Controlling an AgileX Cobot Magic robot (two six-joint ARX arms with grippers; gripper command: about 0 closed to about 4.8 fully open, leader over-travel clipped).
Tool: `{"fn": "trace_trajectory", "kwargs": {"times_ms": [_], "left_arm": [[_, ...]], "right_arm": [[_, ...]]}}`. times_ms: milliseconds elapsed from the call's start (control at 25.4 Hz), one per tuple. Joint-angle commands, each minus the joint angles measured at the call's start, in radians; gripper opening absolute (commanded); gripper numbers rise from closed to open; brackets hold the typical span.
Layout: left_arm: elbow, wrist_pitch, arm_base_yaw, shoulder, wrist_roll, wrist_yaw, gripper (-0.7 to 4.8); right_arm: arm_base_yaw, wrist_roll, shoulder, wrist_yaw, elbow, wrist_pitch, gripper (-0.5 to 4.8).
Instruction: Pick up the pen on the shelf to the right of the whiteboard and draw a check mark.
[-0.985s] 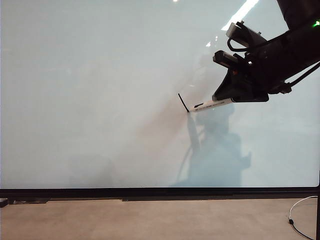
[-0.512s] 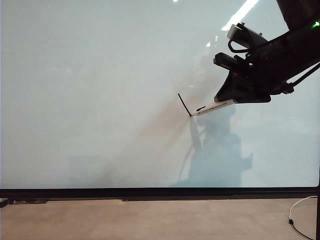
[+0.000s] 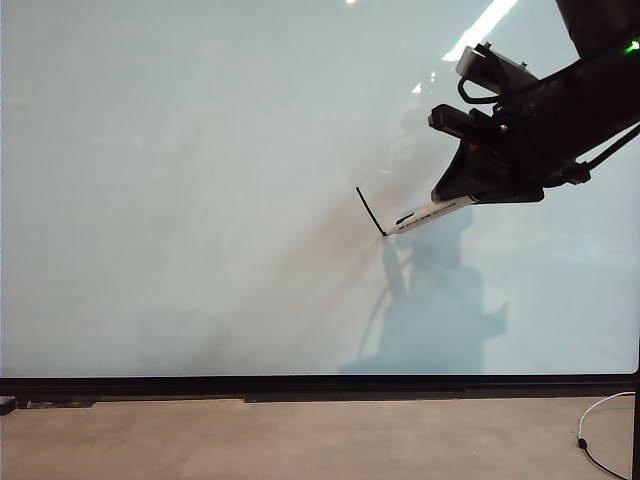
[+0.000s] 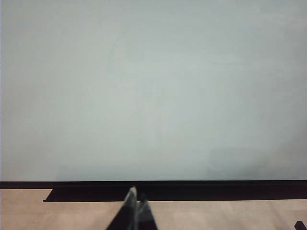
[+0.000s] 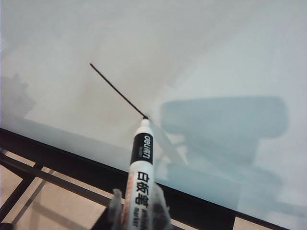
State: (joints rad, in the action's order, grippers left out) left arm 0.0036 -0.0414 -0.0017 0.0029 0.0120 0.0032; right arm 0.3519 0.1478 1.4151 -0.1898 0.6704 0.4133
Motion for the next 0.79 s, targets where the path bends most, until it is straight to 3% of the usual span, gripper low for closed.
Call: {"fn": "trace_trajectory", "kwargs": {"times_ms": [39,788], "left_arm": [[0.003,0.013,0.0,0.0,-0.004,0.0,-0.04],[0.003,0.013,0.0,0.0,-0.004,0.0,-0.04]], "right_arm": [[-0.003,-0.011,-0.007,0.008,0.004,0.031,-0.07],[-0.004,-0.018,-0.014,-0.011,0.0,0.032,-0.07]]}}
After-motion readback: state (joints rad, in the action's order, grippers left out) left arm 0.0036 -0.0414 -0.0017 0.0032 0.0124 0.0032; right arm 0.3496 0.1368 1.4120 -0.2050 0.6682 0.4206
